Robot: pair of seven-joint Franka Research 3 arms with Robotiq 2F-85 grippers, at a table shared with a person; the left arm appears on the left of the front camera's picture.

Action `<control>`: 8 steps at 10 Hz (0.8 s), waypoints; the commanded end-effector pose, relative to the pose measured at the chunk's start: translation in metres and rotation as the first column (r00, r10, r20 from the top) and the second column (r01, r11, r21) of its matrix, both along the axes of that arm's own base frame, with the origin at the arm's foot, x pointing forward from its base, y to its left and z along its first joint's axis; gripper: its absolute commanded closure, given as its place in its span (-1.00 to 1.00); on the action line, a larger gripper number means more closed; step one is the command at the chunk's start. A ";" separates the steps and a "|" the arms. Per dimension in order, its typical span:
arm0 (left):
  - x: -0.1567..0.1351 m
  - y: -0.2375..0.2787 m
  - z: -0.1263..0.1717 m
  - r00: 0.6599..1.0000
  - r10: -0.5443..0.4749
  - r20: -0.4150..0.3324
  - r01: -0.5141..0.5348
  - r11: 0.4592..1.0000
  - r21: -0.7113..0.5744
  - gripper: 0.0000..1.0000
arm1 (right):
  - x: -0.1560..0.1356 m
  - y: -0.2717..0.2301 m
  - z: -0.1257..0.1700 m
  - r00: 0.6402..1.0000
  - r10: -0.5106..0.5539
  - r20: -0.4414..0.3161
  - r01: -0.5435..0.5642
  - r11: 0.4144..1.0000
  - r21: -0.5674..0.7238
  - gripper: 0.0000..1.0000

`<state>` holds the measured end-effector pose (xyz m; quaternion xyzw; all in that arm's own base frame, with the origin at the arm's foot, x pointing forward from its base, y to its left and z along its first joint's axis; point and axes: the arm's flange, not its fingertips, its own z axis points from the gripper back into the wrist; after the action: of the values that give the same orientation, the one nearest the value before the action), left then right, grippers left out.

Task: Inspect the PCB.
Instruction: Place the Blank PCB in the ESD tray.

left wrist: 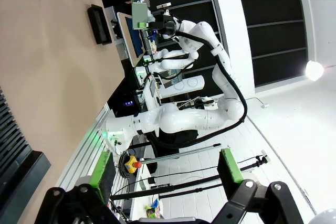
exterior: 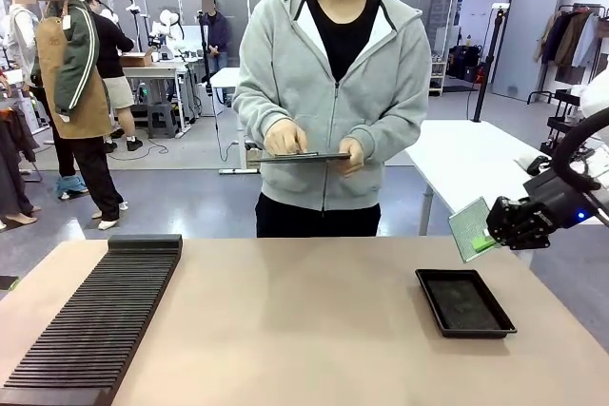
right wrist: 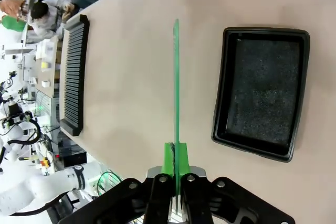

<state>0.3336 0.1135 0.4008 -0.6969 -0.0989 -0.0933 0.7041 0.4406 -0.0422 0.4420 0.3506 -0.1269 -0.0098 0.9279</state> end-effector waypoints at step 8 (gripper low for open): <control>-0.001 0.001 0.000 1.000 0.000 -0.002 0.000 1.000 0.001 -1.00 | 0.000 -0.002 -0.001 1.000 0.002 -0.008 -0.002 1.000 0.004 0.95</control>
<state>0.3336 0.1135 0.4008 -0.6969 -0.0989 -0.0933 0.7041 0.4404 -0.0435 0.4411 0.3525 -0.1229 -0.0101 0.9276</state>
